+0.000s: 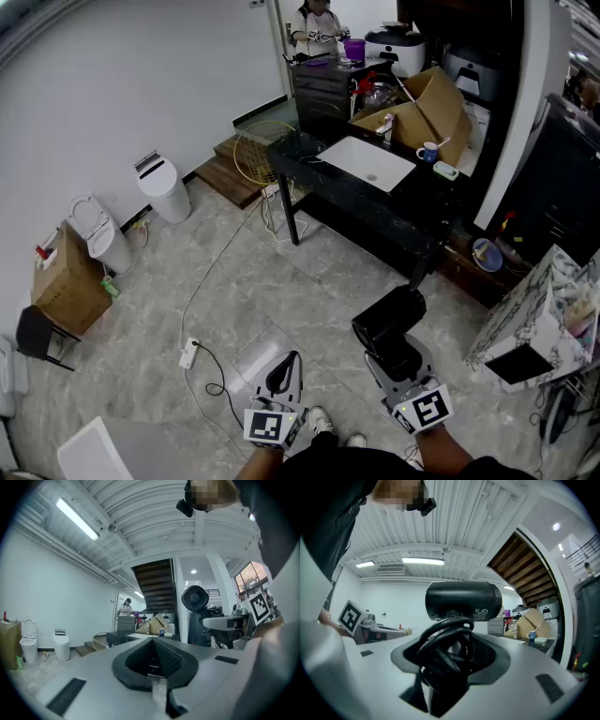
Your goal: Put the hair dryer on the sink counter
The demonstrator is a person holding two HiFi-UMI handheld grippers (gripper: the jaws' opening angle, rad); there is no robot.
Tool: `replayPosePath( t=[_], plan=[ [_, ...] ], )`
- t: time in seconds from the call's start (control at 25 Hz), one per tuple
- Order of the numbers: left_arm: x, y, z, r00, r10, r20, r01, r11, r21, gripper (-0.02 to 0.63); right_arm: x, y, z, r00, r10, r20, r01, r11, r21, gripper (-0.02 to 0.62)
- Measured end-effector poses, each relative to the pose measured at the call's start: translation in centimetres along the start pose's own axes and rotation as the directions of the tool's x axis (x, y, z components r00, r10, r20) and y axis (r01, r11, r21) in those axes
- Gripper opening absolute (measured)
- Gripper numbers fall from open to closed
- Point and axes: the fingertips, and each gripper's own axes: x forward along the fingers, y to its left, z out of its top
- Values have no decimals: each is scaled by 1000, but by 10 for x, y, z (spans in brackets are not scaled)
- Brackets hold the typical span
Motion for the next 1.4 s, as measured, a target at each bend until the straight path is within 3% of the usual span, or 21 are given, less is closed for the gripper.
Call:
replayPosePath(
  t=[0.16,0.32,0.6,0.84,1.4],
  plan=[
    [-9,-12,5,998,-60,17,59,998,21,-5,-8,6,4,1000,-12,-4,12,1000,-5,250],
    [-13,-11,3,1000,-23,0,23,1000,15,-5,-11,7,6,1000,-4,10,4,1000,-7,250],
    [-7,-15,-1,998,-62,1,62,998,12,-5,-6,9,16,998,22,66,-24,1000,20,250],
    [7,-6,1,997,-75,4,75,997,17,-5,10,8,24,996,26,86,-25,1000,-17,250],
    [33,52,9,995,-102,12,102,994,30,-5,71,22,25,995,-27,96,31,999,-39,250]
  ],
)
